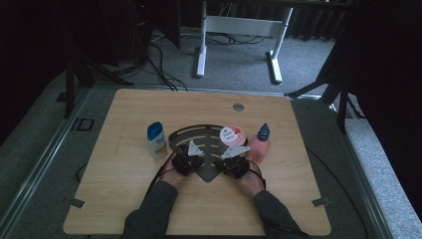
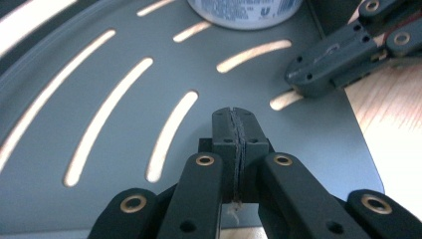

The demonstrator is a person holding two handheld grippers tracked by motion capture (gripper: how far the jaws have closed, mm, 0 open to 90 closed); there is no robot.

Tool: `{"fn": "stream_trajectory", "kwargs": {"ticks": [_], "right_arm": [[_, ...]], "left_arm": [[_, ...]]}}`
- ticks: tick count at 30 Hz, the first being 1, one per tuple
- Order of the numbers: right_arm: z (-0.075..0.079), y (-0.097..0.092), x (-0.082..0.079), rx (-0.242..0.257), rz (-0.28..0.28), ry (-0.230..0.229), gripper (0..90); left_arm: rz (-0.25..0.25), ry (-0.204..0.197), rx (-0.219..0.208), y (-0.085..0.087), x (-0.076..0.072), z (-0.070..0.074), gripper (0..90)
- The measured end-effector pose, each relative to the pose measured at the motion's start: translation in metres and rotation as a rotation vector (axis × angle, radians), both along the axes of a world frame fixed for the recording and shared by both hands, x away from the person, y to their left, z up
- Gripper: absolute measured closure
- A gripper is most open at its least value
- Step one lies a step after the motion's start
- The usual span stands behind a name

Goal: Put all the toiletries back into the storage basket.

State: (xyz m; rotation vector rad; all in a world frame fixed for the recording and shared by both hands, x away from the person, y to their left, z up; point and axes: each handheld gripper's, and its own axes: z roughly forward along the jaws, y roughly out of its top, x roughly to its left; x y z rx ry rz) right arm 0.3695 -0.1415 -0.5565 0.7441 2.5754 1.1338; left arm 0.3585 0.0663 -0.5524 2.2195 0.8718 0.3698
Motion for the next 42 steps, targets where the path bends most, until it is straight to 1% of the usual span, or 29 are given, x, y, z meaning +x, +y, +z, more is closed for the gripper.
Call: {"fn": "stream_trajectory", "kwargs": {"ticks": [1, 2, 4, 5, 7, 10, 11, 14, 21, 26, 27, 28, 29, 31, 33, 35, 37, 39, 42], "right_arm": [[0.000, 0.000, 0.000, 0.000, -0.001, -0.001, 90.0], [0.000, 0.000, 0.000, 0.001, 0.000, 0.001, 90.0], [0.000, -0.001, 0.000, 0.001, 0.004, 0.002, 90.0], [0.000, -0.001, -0.001, 0.003, 0.004, 0.005, 90.0], [0.000, -0.003, -0.002, 0.010, 0.014, 0.015, 90.0], [0.000, -0.004, -0.004, 0.014, 0.024, 0.019, 90.0], [0.000, -0.005, -0.006, 0.015, 0.026, 0.022, 90.0], [0.000, -0.005, -0.012, 0.011, 0.043, 0.019, 90.0], [0.000, -0.006, -0.021, 0.006, 0.064, 0.021, 90.0], [0.001, -0.007, -0.024, -0.002, 0.076, 0.025, 90.0], [0.001, -0.007, -0.024, -0.003, 0.077, 0.025, 90.0], [0.001, -0.007, -0.024, -0.003, 0.076, 0.024, 89.9], [0.001, -0.007, -0.024, -0.003, 0.076, 0.023, 89.2], [0.002, -0.007, -0.024, 0.006, 0.073, 0.028, 84.7], [0.002, -0.007, -0.025, 0.001, 0.075, 0.027, 82.6], [0.003, -0.007, -0.026, -0.006, 0.075, 0.026, 81.1], [0.003, -0.006, -0.027, -0.012, 0.077, 0.022, 80.3], [0.003, -0.006, -0.028, -0.012, 0.080, 0.023, 79.7], [0.003, -0.006, -0.027, -0.009, 0.083, 0.028, 79.4]], "left_arm": [[-0.006, 0.008, -0.004, 0.000, -0.001, 0.000, 89.1], [-0.006, 0.001, 0.002, -0.001, -0.003, -0.001, 89.2], [-0.009, 0.001, 0.007, 0.000, -0.004, -0.001, 89.3], [-0.012, 0.011, -0.001, 0.002, -0.006, -0.001, 89.3], [-0.017, 0.011, -0.010, 0.003, -0.009, -0.001, 89.5], [-0.025, 0.010, -0.009, 0.003, -0.013, -0.001, 89.4], [-0.032, 0.009, -0.009, 0.004, -0.017, -0.001, 89.4], [-0.038, 0.008, -0.007, 0.004, -0.023, -0.001, 89.5], [-0.047, 0.014, -0.013, 0.005, -0.032, -0.001, 89.5], [-0.054, 0.029, -0.036, 0.007, -0.036, -0.001, 89.0], [-0.051, 0.028, -0.038, 0.008, -0.036, 0.000, 85.7], [-0.047, 0.024, -0.026, 0.009, -0.037, 0.001, 82.4], [-0.050, 0.025, -0.023, 0.011, -0.038, 0.003, 80.5], [-0.048, 0.029, -0.034, 0.015, -0.040, 0.007, 78.1], [-0.050, 0.036, -0.051, 0.021, -0.041, 0.011, 76.9], [-0.043, 0.040, -0.056, 0.026, -0.043, 0.016, 72.3], [-0.056, 0.051, -0.072, 0.033, -0.044, 0.021, 72.1], [-0.064, 0.053, -0.083, 0.037, -0.046, 0.025, 71.0], [-0.072, 0.046, -0.074, 0.043, -0.051, 0.031, 67.8]]}}
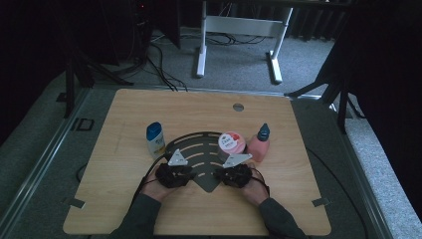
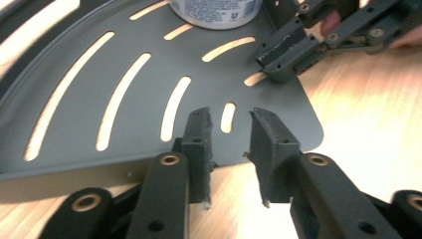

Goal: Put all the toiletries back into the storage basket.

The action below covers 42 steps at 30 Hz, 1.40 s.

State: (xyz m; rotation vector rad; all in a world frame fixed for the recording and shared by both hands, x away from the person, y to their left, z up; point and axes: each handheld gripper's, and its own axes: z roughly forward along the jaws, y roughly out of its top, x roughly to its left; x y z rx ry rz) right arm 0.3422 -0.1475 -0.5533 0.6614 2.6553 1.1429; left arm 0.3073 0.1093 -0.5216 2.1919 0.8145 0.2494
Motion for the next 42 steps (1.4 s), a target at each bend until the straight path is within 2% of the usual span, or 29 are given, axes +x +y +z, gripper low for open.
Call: {"fn": "stream_trajectory", "kwargs": {"ticks": [11, 15, 25, 32, 39, 42], "right_arm": [[-0.001, -0.001, 0.001, 0.011, 0.009, 0.013, 78.8], [-0.001, -0.001, 0.002, 0.015, 0.012, 0.020, 78.4], [-0.001, -0.001, 0.002, 0.019, 0.018, 0.024, 77.6], [-0.001, -0.001, 0.002, 0.024, 0.019, 0.025, 77.1], [-0.001, -0.001, 0.002, 0.023, 0.019, 0.025, 76.6], [-0.001, -0.001, 0.002, 0.024, 0.022, 0.028, 76.1]], "left_arm": [[0.051, -0.018, -0.019, 0.031, -0.007, 0.016, 64.8], [0.068, -0.019, -0.009, 0.045, -0.008, 0.022, 62.4], [0.128, -0.020, 0.032, 0.066, -0.006, 0.033, 64.9], [0.171, -0.003, 0.057, 0.081, -0.004, 0.040, 64.6], [0.201, 0.004, 0.049, 0.092, -0.002, 0.042, 62.3], [0.210, 0.007, 0.066, 0.097, 0.000, 0.039, 62.0]]}}
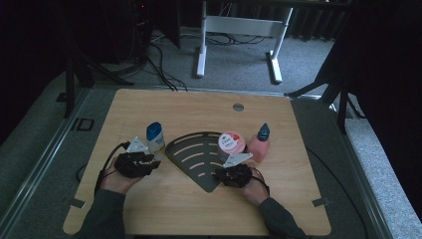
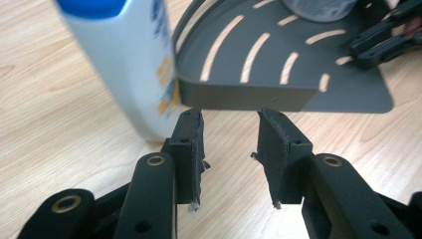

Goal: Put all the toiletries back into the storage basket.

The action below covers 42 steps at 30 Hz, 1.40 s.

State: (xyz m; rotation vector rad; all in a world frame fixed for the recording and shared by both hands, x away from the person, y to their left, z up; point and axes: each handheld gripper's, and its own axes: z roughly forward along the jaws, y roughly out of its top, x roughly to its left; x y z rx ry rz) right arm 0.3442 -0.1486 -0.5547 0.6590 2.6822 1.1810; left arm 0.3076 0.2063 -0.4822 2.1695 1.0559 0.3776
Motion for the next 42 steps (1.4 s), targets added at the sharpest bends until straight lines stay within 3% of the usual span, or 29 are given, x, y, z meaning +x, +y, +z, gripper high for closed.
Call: {"fn": "stream_trajectory", "kwargs": {"ticks": [8, 25, 42], "right_arm": [[0.000, 0.000, 0.000, 0.000, 0.001, 0.003, 75.8], [0.000, 0.000, 0.000, 0.002, 0.005, 0.007, 75.1], [0.000, 0.000, 0.000, 0.003, 0.008, 0.012, 75.1]], "left_arm": [[0.022, 0.005, 0.039, 0.008, 0.007, 0.002, 60.9], [0.044, 0.058, 0.118, 0.010, 0.032, 0.014, 52.6], [0.037, 0.069, 0.134, 0.000, 0.058, 0.029, 48.9]]}}
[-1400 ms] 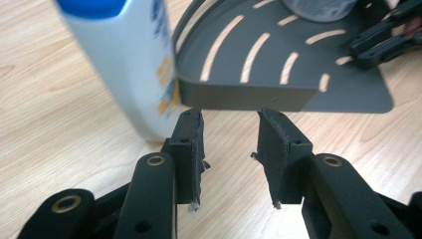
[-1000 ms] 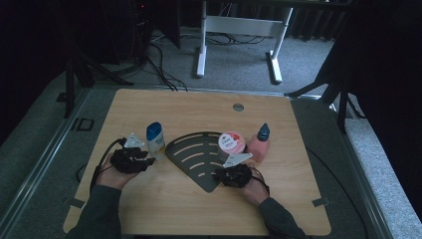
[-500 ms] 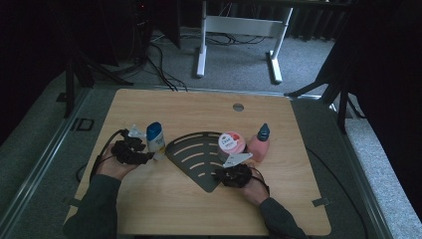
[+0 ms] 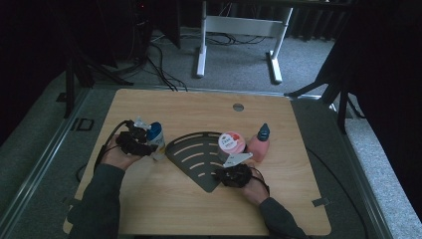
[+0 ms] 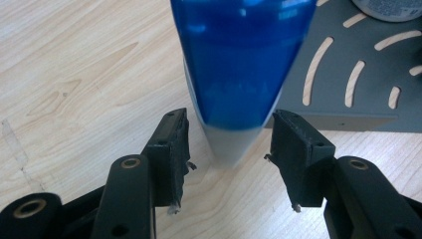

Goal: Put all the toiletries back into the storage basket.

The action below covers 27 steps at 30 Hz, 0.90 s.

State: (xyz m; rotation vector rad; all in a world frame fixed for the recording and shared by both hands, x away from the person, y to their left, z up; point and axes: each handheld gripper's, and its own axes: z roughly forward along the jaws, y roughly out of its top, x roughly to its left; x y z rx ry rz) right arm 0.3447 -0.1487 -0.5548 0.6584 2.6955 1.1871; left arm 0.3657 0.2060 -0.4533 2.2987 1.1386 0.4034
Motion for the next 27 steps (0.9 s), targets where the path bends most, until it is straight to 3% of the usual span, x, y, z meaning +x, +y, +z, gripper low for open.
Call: {"fn": "stream_trajectory", "kwargs": {"ticks": [10, 27], "right_arm": [[0.000, 0.000, 0.000, 0.002, 0.001, 0.003, 75.0], [0.000, 0.000, 0.000, 0.006, 0.003, 0.007, 75.0]], "left_arm": [[-0.011, 0.018, 0.016, -0.006, 0.013, 0.002, 48.3], [-0.009, 0.025, -0.001, -0.013, 0.027, 0.005, 47.4]]}}
